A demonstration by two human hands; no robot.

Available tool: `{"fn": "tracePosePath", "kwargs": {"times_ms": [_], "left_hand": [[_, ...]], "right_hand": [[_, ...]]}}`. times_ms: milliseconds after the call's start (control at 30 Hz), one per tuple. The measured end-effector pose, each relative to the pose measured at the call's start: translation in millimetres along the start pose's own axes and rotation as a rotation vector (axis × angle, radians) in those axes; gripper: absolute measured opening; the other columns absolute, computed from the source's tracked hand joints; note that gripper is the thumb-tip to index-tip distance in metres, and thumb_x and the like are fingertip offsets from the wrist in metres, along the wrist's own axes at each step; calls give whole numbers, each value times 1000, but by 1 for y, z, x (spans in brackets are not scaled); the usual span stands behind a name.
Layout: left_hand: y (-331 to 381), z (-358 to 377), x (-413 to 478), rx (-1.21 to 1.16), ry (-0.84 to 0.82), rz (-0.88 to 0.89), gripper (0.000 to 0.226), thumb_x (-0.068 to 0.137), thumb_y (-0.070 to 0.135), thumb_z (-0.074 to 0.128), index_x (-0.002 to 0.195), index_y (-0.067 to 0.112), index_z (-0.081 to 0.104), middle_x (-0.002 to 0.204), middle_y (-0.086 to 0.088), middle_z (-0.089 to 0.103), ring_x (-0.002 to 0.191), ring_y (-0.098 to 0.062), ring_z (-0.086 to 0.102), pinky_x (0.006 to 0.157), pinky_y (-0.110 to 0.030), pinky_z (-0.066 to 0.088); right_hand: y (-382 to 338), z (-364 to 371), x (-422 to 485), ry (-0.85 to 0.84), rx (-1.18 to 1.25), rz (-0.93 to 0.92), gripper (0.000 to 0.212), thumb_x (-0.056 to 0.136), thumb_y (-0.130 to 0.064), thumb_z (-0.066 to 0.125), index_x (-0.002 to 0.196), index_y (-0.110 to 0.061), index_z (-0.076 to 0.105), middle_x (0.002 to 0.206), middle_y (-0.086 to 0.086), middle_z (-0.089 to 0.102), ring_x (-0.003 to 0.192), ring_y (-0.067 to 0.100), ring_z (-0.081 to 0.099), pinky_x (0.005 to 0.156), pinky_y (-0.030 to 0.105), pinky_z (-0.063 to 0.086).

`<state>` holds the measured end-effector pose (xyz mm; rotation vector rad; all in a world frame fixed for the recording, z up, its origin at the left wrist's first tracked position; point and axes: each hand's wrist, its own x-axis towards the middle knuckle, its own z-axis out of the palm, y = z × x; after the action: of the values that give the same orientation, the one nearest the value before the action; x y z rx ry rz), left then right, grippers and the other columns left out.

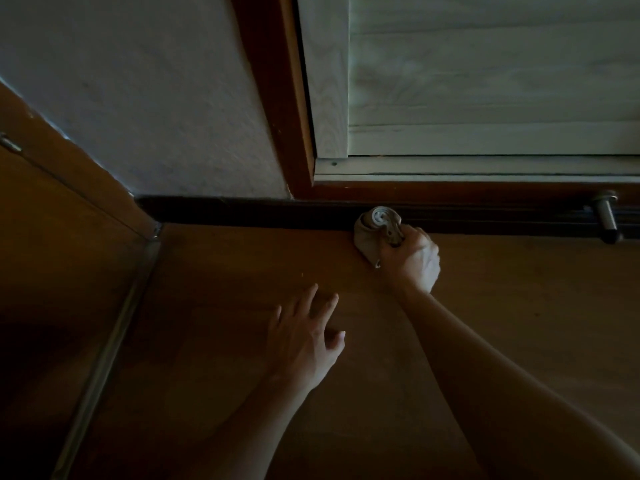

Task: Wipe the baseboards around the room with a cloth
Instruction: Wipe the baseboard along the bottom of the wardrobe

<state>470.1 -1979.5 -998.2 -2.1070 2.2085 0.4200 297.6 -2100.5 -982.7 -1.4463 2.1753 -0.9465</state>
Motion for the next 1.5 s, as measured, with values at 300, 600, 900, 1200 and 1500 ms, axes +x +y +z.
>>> {"fn": "tracePosePath", "kwargs": {"times_ms": [300, 600, 900, 1200, 1500], "left_hand": [[-4, -3, 6, -15, 16, 83, 67, 95, 66, 40, 154, 47, 15, 167, 8, 4, 152, -15, 7, 123, -49, 8], [-20, 3, -1, -52, 65, 176, 65, 93, 65, 35, 154, 46, 24, 168, 7, 11, 154, -13, 6, 124, -50, 8], [-24, 8, -1, -88, 116, 188, 63, 88, 62, 38, 146, 41, 45, 161, 2, 34, 149, -18, 29, 119, -54, 25], [-23, 8, 4, -8, 126, 167, 66, 86, 68, 30, 147, 44, 41, 159, 2, 37, 144, -21, 36, 118, -52, 25], [-18, 3, 4, 26, 87, 166, 71, 86, 69, 17, 153, 46, 25, 164, 4, 25, 148, -20, 25, 121, -51, 17]], "right_hand": [[-20, 15, -8, -75, 13, -98, 36, 78, -48, 61, 95, -18, 70, 85, -6, 55, 74, 18, 55, 61, 31, 42], [-42, 40, -21, -65, -10, -165, 29, 83, -42, 65, 96, -16, 70, 93, 0, 65, 79, 24, 63, 62, 37, 52], [-57, 59, -30, -69, -44, -203, 37, 78, -53, 54, 87, -19, 67, 88, -4, 62, 73, 21, 61, 55, 29, 40], [11, 6, -6, 143, -98, 7, 21, 83, -33, 66, 96, -16, 69, 96, 4, 67, 90, 30, 64, 69, 33, 44], [15, -8, 6, 50, -102, -89, 20, 85, -32, 66, 97, -17, 68, 94, 1, 63, 86, 25, 62, 70, 41, 53]]}}
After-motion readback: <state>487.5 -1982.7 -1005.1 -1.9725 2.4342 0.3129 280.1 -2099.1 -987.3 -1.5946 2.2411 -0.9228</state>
